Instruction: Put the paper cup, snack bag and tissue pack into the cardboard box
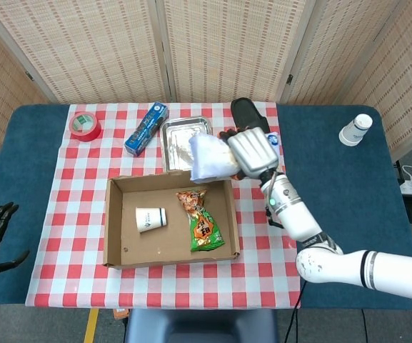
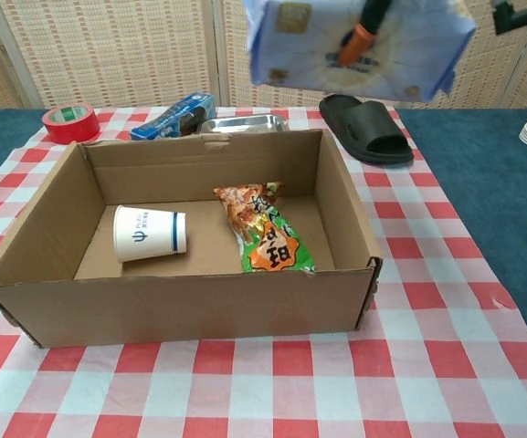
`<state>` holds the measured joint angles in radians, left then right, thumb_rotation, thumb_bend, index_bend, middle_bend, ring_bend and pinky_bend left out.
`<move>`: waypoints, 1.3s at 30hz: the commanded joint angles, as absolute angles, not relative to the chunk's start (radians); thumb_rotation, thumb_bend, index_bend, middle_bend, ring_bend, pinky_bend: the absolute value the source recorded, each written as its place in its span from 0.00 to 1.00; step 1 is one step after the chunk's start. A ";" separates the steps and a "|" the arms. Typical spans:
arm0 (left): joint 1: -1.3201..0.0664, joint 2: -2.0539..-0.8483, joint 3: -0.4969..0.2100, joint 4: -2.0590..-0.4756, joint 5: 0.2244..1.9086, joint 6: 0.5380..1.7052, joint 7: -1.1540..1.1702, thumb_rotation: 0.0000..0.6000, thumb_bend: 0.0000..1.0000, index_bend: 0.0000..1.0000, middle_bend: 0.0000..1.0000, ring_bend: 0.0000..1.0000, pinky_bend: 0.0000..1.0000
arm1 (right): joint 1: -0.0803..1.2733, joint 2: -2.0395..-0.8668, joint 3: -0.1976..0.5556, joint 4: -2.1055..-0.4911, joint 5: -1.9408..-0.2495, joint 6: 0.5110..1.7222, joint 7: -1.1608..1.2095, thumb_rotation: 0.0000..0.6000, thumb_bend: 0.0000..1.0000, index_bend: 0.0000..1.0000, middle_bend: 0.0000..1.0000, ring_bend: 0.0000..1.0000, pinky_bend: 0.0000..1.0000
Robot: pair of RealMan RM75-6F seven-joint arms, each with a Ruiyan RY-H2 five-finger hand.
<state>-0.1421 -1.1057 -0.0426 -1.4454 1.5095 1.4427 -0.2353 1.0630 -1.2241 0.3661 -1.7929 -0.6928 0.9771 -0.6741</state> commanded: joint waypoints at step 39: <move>-0.133 -1.086 -0.042 -1.434 1.531 1.473 -0.316 1.00 0.22 0.00 0.00 0.00 0.00 | 1.261 -1.381 0.283 -1.884 -0.501 0.982 -0.605 1.00 0.00 0.00 0.00 0.00 0.00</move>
